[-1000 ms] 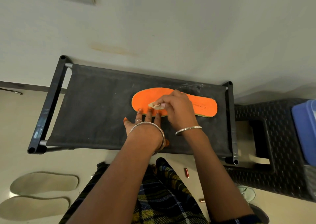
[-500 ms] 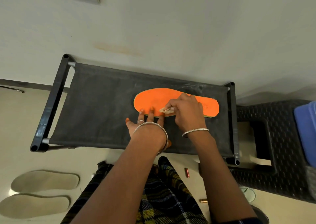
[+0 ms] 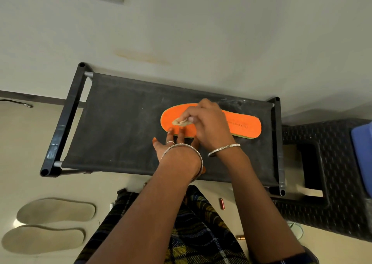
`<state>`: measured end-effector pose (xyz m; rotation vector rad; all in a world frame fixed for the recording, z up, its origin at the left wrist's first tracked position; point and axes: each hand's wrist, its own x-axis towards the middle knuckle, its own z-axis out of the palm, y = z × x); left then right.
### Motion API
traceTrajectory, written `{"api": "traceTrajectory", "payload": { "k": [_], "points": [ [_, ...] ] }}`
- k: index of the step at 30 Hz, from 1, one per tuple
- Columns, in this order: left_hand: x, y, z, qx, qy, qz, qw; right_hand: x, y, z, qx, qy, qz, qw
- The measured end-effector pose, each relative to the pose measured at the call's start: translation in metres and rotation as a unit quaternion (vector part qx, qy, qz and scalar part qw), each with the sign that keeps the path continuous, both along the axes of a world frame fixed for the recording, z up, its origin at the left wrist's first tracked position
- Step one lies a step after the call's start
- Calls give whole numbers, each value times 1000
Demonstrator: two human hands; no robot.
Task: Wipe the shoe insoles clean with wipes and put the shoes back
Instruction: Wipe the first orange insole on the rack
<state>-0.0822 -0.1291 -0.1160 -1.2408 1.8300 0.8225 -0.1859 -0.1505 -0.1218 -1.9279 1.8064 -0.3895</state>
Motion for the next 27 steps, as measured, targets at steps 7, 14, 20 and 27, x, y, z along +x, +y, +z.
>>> {"api": "traceTrajectory", "payload": {
  "k": [7,14,20,27],
  "points": [
    [1,1,3,-12,3,-14,1000,15,-19,3,61,138,119,981],
    [0,-1,-3,-15,7,-14,1000,15,-14,-3,73,67,128,987],
    [7,-1,-6,-10,26,8,1000,-35,-7,-29,-52,69,-175,981],
    [7,-2,-5,-16,3,24,1000,-31,4,-46,-89,27,-205,974]
  ]
}}
